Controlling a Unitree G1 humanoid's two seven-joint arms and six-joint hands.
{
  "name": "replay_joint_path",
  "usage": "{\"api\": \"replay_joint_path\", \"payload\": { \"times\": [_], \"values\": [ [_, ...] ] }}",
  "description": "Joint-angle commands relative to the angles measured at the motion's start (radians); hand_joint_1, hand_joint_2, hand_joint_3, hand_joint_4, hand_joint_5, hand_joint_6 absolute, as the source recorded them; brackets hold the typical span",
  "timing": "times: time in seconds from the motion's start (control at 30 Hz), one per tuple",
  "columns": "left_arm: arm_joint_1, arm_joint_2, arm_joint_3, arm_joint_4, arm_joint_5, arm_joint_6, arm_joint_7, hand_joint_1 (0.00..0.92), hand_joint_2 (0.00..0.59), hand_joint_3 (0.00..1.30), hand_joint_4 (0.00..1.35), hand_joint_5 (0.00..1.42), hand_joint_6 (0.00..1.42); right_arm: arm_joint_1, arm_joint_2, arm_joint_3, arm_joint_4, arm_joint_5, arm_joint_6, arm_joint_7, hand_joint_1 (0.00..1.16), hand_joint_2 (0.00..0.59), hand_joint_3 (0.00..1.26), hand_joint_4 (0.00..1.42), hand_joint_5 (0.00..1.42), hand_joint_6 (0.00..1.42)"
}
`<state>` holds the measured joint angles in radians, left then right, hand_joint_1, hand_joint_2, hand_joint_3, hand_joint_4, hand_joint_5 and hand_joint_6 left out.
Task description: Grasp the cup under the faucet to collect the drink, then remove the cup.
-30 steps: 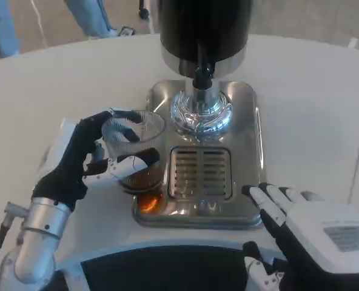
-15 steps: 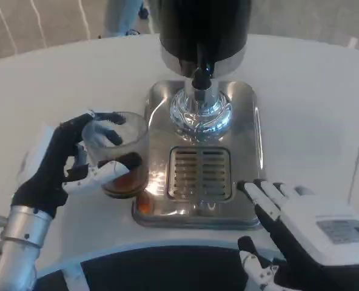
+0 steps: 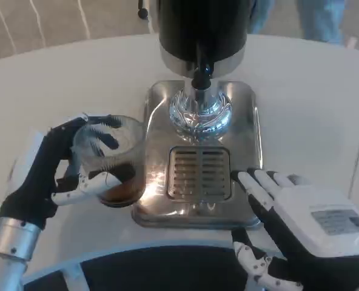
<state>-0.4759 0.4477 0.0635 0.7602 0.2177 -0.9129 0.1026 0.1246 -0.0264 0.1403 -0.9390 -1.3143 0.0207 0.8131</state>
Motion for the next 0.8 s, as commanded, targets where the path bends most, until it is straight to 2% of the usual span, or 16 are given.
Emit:
{"api": "replay_joint_path", "payload": {
  "times": [0.03,0.37,0.8],
  "values": [
    [0.045,0.013,0.027,-0.091,-0.037,-0.001,-0.017,0.557,0.034,0.96,1.11,1.38,1.42,-0.005,0.004,0.017,0.003,-0.011,-0.003,-0.028,0.18,0.586,0.02,0.0,0.0,0.0],
    [0.202,0.012,0.072,-0.328,-0.072,0.051,-0.067,0.556,0.03,0.96,1.11,1.38,1.42,0.022,-0.003,0.055,0.012,-0.015,-0.014,-0.075,0.19,0.586,0.02,0.0,0.0,0.0],
    [0.327,0.007,0.103,-0.531,-0.102,0.082,-0.137,0.561,0.023,0.96,1.11,1.38,1.42,0.074,-0.019,0.081,-0.016,-0.013,-0.033,-0.112,0.2,0.586,0.02,0.0,0.0,0.0]
  ]
}}
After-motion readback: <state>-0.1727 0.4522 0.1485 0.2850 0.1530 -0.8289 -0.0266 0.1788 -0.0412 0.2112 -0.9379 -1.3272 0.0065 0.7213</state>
